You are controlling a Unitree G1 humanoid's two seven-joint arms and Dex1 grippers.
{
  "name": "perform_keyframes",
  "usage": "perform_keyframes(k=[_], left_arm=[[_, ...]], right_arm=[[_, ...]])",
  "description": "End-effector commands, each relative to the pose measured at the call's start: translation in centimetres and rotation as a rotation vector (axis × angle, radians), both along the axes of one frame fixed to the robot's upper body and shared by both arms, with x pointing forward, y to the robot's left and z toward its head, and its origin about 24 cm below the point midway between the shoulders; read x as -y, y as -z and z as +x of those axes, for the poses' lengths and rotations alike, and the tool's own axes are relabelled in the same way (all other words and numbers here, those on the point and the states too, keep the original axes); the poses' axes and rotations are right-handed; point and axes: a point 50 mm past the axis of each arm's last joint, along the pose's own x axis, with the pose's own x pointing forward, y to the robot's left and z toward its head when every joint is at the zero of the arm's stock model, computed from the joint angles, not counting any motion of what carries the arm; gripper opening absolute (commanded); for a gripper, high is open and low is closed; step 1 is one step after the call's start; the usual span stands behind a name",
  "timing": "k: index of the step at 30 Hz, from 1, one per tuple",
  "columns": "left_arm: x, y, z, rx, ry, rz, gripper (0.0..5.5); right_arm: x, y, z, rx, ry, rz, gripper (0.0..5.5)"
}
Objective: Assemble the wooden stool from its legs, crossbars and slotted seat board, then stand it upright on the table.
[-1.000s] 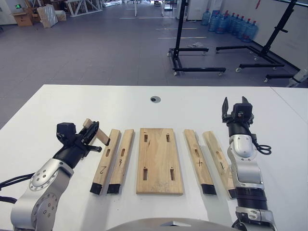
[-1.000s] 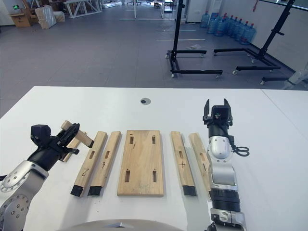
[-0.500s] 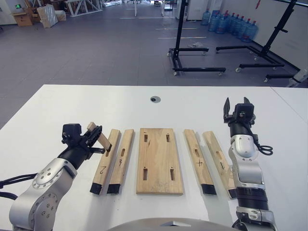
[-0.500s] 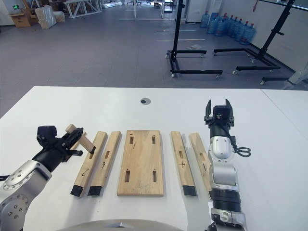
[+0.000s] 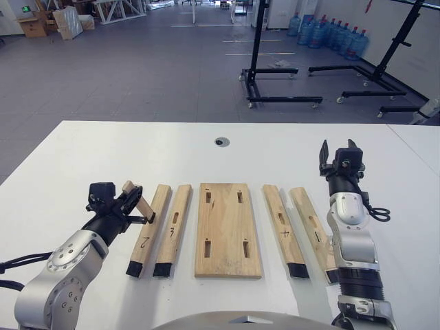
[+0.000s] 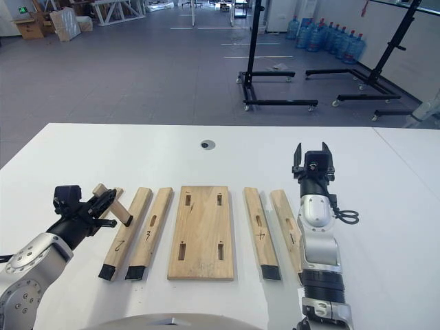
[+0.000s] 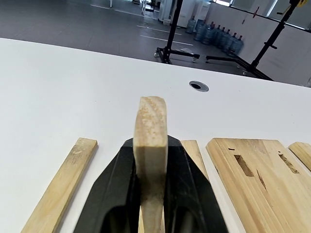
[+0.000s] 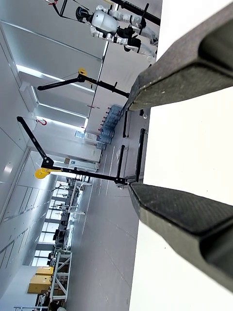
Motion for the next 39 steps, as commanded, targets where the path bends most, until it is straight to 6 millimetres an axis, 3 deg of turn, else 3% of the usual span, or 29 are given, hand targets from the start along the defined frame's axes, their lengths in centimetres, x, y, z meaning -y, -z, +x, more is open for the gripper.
perform_keyframes(k=[1, 11, 23, 30, 39], left_arm=[[0.7, 0.1, -0.2, -0.021, 0.043, 0.041, 0.38], [0.0, 2.4, -0.3, -0.085, 0.047, 0.109, 0.38], [0.0, 2.5, 0.0, -0.097, 0.048, 0.104, 0.38], [1.3, -0.5, 1.1, 0.036, 0.105, 0.146, 1.45], [0.9, -3.4, 2.0, 0.206, 0.103, 0.129, 2.7]], right_arm=[[0.0, -0.4, 0.3, 0.005, -0.011, 0.0, 2.67], [0.5, -1.0, 0.5, 0.019, -0.006, -0.018, 2.67], [0.5, -1.4, 0.7, 0.032, -0.005, -0.028, 2.67], [0.6, -1.2, 0.4, 0.029, 0.005, -0.024, 2.67], [0.5, -0.9, 0.5, 0.026, 0.009, -0.019, 2.67]])
